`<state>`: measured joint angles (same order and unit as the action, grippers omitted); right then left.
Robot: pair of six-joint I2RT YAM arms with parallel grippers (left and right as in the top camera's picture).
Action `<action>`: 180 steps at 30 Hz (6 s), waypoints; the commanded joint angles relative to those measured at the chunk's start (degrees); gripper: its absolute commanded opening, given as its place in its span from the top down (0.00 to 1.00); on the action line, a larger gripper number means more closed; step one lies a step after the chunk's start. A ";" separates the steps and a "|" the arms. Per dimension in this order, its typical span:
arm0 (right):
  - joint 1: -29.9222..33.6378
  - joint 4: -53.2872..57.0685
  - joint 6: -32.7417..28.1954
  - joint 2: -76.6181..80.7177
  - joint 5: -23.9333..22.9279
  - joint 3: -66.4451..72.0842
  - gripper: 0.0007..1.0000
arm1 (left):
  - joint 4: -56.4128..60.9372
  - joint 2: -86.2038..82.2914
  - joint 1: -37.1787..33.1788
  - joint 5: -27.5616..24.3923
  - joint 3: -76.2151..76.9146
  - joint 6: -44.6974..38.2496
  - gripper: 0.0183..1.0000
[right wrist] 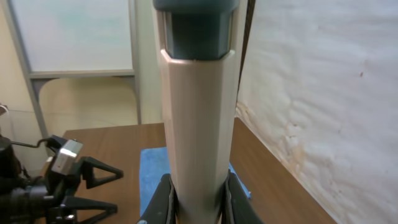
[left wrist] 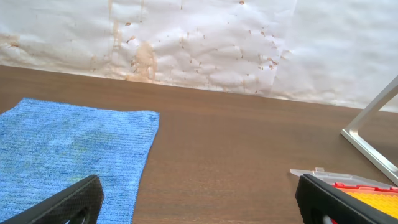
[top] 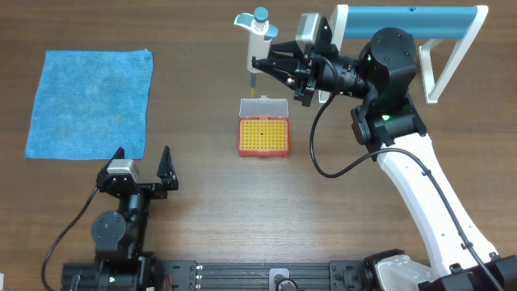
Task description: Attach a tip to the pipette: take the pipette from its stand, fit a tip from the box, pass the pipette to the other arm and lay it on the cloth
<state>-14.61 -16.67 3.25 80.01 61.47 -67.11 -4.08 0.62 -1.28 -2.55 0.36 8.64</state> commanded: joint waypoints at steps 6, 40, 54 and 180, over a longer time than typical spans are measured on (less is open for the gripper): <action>-0.13 5.51 5.09 -1.25 6.78 -2.58 0.93 | -0.48 -0.44 0.17 0.61 -0.04 -0.76 0.00; -0.22 17.90 5.11 -1.38 6.45 -2.56 0.93 | 0.02 -0.44 0.17 -2.67 -0.04 20.81 0.00; -0.20 17.92 5.97 -1.42 8.46 -2.56 0.93 | 5.88 -0.44 0.17 -8.70 -0.04 59.06 0.00; 8.79 13.79 13.22 -1.49 16.50 -2.56 0.21 | 45.07 75.47 5.14 -80.65 63.95 52.65 0.99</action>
<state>-9.91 -2.98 16.82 79.55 75.61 -68.55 40.56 77.30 6.61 -82.54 62.85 58.59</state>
